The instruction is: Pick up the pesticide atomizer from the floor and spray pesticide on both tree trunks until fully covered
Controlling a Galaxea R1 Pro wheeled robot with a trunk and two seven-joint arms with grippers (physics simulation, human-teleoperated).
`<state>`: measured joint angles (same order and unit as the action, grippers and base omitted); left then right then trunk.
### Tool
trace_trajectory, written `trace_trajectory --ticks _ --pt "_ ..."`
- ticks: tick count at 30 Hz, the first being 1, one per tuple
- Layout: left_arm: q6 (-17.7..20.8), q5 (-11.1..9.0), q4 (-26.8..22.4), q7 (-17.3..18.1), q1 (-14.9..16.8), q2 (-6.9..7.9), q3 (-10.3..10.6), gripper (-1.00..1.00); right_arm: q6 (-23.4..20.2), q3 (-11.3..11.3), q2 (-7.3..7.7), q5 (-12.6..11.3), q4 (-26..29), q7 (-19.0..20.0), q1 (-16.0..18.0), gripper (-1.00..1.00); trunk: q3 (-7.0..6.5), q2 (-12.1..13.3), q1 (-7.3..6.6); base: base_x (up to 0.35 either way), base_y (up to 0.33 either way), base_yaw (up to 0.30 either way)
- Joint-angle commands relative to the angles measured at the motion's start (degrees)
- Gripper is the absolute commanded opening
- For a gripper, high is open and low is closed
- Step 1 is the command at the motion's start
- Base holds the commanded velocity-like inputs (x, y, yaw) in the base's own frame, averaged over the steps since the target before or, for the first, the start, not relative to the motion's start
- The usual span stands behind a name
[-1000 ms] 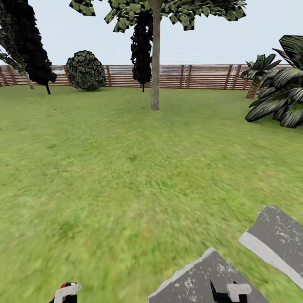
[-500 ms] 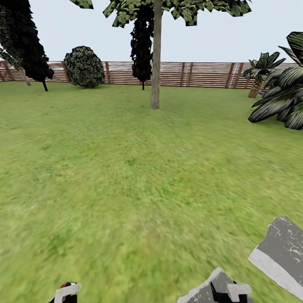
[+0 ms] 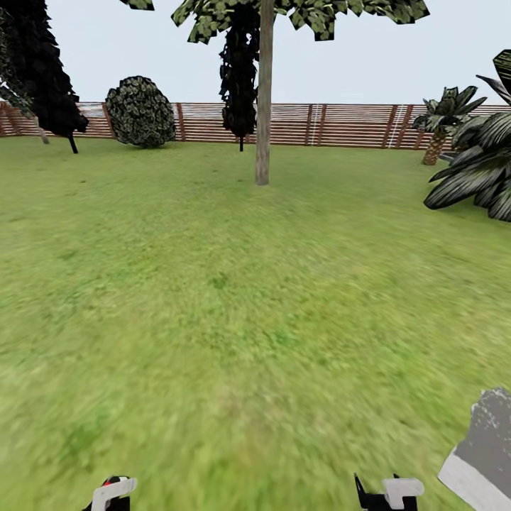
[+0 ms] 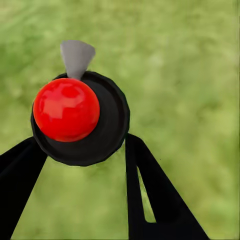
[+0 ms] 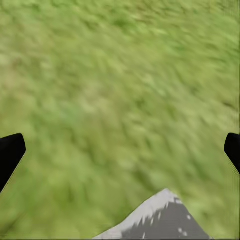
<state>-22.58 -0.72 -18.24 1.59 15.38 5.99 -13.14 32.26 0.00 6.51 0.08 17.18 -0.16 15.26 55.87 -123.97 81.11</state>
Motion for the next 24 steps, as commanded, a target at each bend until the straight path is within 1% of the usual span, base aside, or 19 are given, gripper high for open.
trace_trajectory --ticks 1,24 --pt "-0.2 -0.1 0.1 0.2 0.1 -0.01 -0.2 -1.00 0.2 0.0 0.00 0.0 0.0 0.0 0.0 1.00 0.05 0.0 0.03 0.338 0.000 0.000" --pt "-0.2 -0.1 0.1 0.1 0.0 -0.04 -0.2 -1.00 0.2 0.0 0.05 0.0 0.0 0.0 0.0 1.00 0.05 0.0 0.03 0.338 0.000 0.000"
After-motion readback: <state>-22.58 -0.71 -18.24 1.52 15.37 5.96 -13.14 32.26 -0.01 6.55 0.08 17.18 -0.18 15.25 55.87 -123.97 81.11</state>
